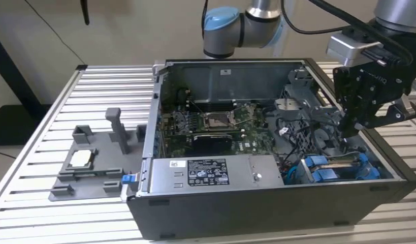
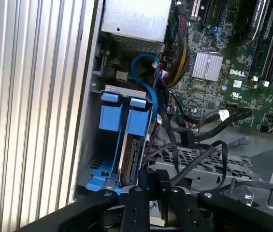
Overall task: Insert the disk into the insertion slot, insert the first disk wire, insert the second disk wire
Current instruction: 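Insert the first disk wire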
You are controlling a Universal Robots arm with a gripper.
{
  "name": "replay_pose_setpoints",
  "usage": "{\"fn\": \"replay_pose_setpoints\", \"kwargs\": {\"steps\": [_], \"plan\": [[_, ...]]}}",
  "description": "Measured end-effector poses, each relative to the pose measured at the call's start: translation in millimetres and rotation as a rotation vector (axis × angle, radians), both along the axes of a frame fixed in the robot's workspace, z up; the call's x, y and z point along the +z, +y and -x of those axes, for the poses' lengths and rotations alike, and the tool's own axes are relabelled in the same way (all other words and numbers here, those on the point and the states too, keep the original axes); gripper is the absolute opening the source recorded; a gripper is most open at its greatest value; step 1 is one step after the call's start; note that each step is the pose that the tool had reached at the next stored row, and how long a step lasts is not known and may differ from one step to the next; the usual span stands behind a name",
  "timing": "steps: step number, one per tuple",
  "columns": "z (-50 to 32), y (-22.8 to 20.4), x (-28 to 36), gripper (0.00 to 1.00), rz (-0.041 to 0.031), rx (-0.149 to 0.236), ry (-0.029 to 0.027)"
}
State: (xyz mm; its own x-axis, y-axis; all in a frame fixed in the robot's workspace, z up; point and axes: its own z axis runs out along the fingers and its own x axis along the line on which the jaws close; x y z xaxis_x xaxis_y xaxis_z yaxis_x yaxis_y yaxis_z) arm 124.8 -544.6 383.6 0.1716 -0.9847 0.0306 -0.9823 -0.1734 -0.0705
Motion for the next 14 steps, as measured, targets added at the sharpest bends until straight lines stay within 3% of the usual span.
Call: {"fn": "replay_pose_setpoints", "kwargs": {"steps": [1, 3, 7, 14], "plan": [[-1.4, -2.0, -0.3, 0.19, 0.0001, 0.000, 0.0059], [-3.5, -5.5, -1.5, 0.19, 0.0001, 0.000, 0.0120], [-3.8, -9.2, -5.8, 0.19, -0.0003, -0.017, 0.0127], [-3.9, -9.6, -14.1, 0.19, -0.0007, -0.101, 0.0127]]}}
